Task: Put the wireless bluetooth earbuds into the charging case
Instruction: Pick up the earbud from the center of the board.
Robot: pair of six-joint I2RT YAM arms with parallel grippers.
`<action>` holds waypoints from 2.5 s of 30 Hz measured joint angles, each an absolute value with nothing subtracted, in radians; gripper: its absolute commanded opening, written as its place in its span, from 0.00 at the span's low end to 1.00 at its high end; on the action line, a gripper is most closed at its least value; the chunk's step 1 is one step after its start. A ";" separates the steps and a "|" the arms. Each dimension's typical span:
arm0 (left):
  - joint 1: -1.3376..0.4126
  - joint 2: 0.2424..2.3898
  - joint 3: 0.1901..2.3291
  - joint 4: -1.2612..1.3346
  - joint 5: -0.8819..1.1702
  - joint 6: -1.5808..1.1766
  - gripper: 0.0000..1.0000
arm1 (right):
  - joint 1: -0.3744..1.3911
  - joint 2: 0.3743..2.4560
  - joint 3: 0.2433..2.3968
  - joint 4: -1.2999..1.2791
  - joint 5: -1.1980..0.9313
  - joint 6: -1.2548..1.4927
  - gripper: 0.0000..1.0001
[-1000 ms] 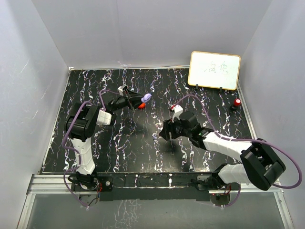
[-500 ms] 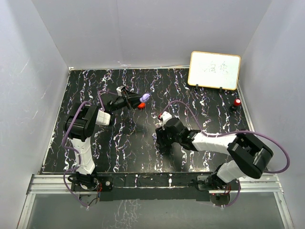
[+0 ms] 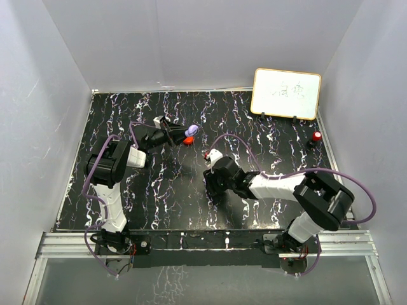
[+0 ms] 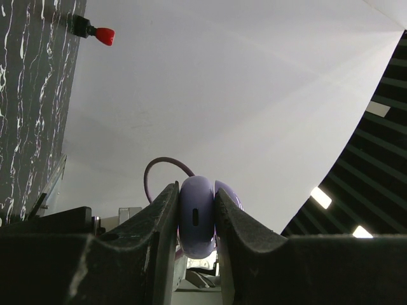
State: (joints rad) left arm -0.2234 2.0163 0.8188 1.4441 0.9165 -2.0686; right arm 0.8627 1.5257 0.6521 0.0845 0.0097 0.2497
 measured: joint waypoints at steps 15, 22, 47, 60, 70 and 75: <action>-0.222 2.016 0.815 1.444 0.916 -2.069 0.00 | 0.875 1.566 0.670 0.122 0.020 0.237 0.31; -0.218 2.016 0.809 1.444 0.916 -2.069 0.00 | 0.877 1.581 0.679 0.132 0.025 0.237 0.29; -0.211 2.016 0.803 1.444 0.917 -2.069 0.00 | 0.873 1.562 0.711 0.072 0.022 0.244 0.13; -0.205 2.016 0.839 1.444 0.947 -2.069 0.00 | 0.630 1.494 0.966 -0.145 -0.263 0.341 0.12; -0.205 2.016 0.889 1.445 0.990 -2.068 0.00 | 0.466 1.493 1.041 -0.220 -0.540 0.453 0.12; -0.205 2.016 0.892 1.444 1.011 -2.068 0.00 | 0.447 1.499 1.102 -0.228 -0.641 0.506 0.12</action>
State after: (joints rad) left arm -0.2047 2.0159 0.8917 1.4445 1.0115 -2.0682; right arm 0.4469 1.4994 1.1019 -0.2276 -0.6407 0.5056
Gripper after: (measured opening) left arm 0.248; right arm 0.140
